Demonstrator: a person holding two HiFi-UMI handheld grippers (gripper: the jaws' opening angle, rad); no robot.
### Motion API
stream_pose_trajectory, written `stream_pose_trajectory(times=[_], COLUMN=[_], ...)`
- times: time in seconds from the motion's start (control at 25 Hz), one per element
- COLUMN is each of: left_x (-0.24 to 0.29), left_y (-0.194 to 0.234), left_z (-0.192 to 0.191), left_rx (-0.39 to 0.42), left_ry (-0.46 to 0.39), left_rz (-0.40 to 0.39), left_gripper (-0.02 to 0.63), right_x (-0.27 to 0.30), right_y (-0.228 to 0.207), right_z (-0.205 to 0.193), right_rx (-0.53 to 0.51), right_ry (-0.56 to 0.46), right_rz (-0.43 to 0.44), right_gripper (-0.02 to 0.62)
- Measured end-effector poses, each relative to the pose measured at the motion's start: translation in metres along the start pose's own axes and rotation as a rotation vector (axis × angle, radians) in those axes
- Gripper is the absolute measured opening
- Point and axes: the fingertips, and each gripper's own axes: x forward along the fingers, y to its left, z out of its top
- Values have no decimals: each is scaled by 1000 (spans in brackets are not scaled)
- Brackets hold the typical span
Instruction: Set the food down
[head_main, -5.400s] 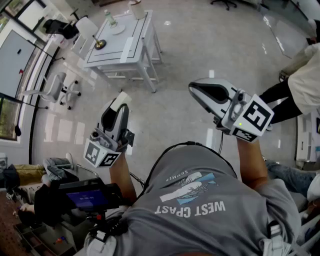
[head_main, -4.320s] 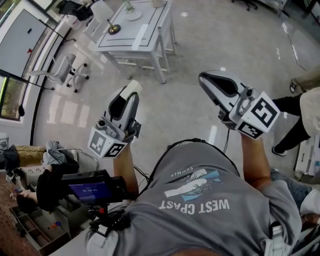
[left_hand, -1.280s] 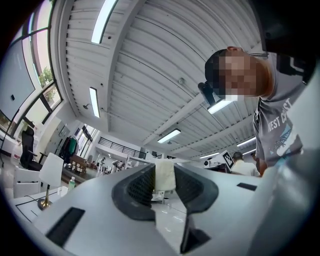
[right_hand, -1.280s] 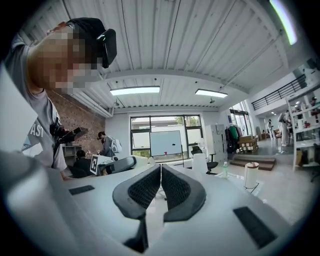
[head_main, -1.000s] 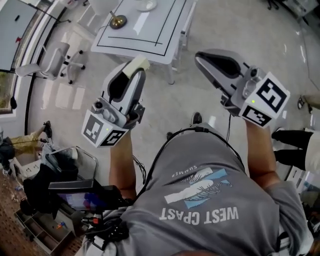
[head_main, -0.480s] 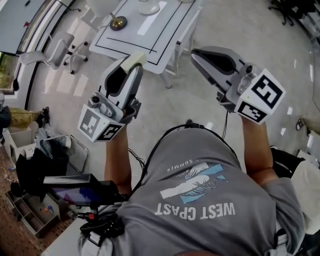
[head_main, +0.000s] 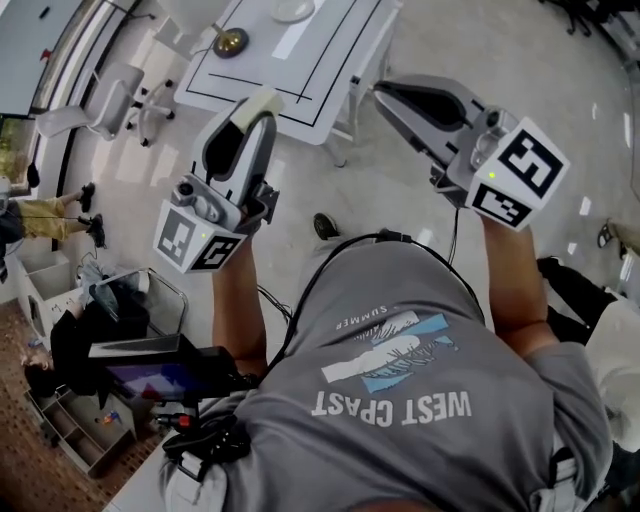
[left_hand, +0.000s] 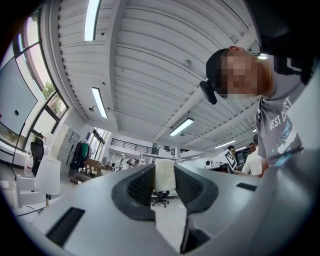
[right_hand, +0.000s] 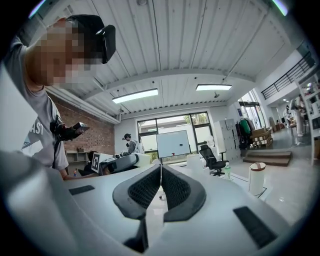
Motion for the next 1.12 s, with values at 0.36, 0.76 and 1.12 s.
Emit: stream_pose_trajectory(times=[0.36, 0.76, 1.12], left_x=[0, -8, -9], left_y=[59, 117, 139], left_z=[-10, 2, -5], left_rx=[-50, -28, -57], left_ry=[-1, -30, -23], left_rz=[-103, -159, -165], left_gripper=[108, 108, 107], right_x=[51, 108, 129], right_y=[-20, -33, -32], right_z=[-5, -6, -17], right_rx=[-12, -55, -27], right_ry=[20, 30, 39], right_rz=[-103, -149, -164], right_gripper=[8, 8, 8])
